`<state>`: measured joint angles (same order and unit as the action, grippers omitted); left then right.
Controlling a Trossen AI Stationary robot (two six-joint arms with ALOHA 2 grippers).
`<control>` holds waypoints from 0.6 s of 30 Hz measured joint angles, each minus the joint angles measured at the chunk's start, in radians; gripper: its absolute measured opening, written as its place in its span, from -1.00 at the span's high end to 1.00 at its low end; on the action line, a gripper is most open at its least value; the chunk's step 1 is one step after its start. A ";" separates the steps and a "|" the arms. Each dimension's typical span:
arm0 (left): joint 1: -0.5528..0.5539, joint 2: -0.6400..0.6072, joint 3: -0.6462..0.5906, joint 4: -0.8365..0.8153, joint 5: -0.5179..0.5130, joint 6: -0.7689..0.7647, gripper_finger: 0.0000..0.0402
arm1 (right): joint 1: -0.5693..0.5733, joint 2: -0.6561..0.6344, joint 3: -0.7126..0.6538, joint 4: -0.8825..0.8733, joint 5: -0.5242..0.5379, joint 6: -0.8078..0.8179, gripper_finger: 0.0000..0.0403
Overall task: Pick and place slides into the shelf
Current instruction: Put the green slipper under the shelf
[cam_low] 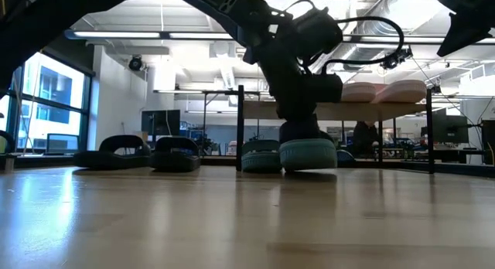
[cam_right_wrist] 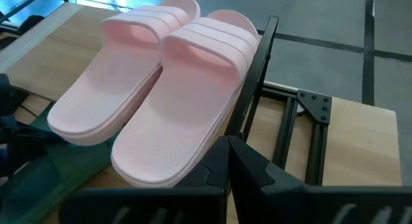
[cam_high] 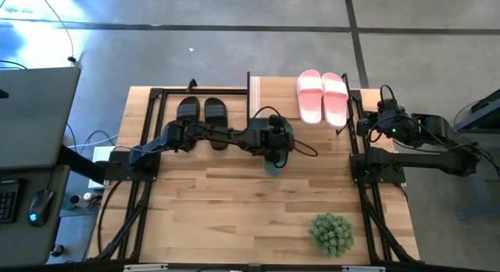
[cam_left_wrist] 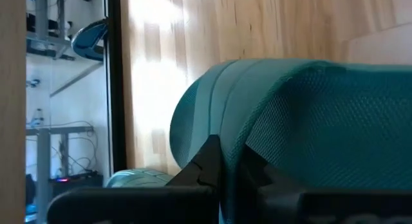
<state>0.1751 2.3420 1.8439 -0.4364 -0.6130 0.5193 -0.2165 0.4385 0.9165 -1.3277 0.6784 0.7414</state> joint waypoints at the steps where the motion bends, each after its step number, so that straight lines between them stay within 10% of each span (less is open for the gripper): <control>1: 0.002 0.000 0.000 -0.001 0.005 -0.003 1.00 | 0.000 0.000 0.000 0.000 0.000 0.001 1.00; 18: 0.001 0.000 0.000 -0.003 0.005 0.025 0.94 | 0.000 0.000 0.000 -0.001 -0.002 -0.028 1.00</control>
<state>0.1764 2.3417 1.8439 -0.4393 -0.6075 0.5440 -0.2161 0.4385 0.9165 -1.3291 0.6769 0.7136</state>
